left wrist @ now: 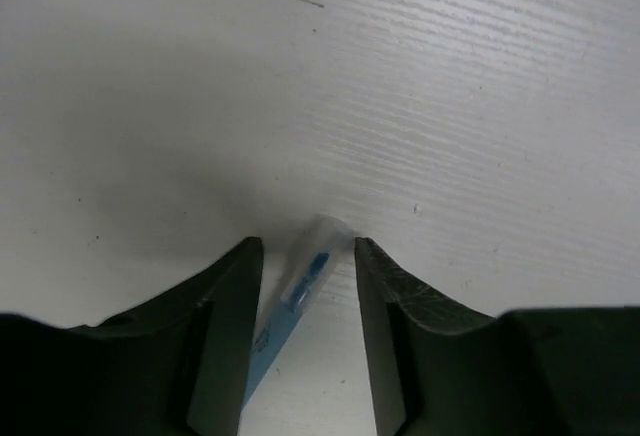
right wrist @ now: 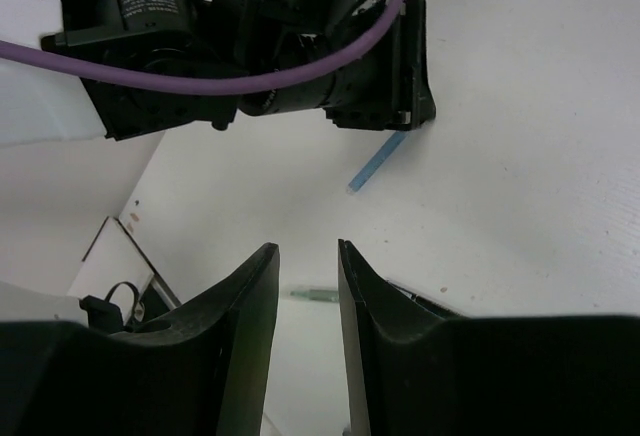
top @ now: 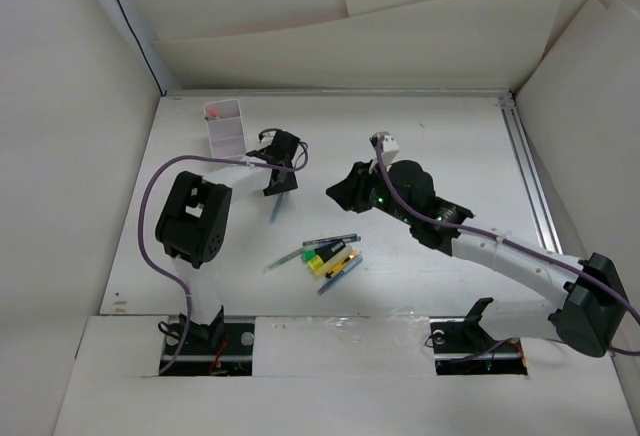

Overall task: Sort the stationery into containers
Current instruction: Pick up the pen from the center of the board.

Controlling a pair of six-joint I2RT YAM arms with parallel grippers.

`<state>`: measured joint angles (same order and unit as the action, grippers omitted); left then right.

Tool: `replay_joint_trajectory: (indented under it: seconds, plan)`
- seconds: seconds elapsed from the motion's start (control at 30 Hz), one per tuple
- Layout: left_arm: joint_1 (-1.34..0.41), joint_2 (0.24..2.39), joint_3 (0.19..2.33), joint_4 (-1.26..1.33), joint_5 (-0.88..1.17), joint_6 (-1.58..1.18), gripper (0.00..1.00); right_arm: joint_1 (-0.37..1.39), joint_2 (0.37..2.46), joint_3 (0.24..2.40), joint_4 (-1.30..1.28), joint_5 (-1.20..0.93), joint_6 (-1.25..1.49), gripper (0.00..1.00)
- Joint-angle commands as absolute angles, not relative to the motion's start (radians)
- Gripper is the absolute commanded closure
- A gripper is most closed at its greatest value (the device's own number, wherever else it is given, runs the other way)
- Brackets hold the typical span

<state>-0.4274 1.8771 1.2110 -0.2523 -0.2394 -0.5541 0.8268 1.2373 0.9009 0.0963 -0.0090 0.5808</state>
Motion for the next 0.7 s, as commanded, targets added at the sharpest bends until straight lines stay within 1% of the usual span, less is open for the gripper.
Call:
replay_joint_trajectory:
  seconds: [0.0,0.1,0.2,0.23,0.27,0.37,0.57,0.67]
  plan:
    - [-0.463,1.904,1.259,-0.282,-0.293,-0.529,0.64,0.836,1.226,0.907,0.124,-0.012,0.588,0.64]
    - [-0.472,1.928,1.285,-0.304,-0.325,-0.529,0.69,0.836,1.226,0.907,0.124,-0.012,0.588,0.64]
    - [-0.472,1.937,1.285,-0.304,-0.325,-0.529,0.82,0.836,1.226,0.907,0.124,-0.012,0.588,0.64]
    - [-0.472,1.937,1.295,-0.304,-0.325,-0.529,0.82,0.836,1.226,0.907,0.124,-0.012,0.588,0.64]
    - [-0.472,1.937,1.295,-0.313,-0.325,-0.529,0.89,0.836,1.226,0.907,0.124,-0.012,0.588,0.64]
    - [-0.483,1.937,1.295,-0.333,-0.350,-0.541,1.00,0.836,1.215,0.907,0.124,-0.012,0.588,0.64]
    - [-0.483,1.869,1.285,-0.333,-0.360,-0.581,1.00,0.836,1.197,0.907,0.124,-0.002,0.588,0.64]
    - [-0.463,1.810,1.339,-0.324,-0.360,-0.607,1.00,0.836,1.187,0.897,0.124,0.023,0.588,0.64]
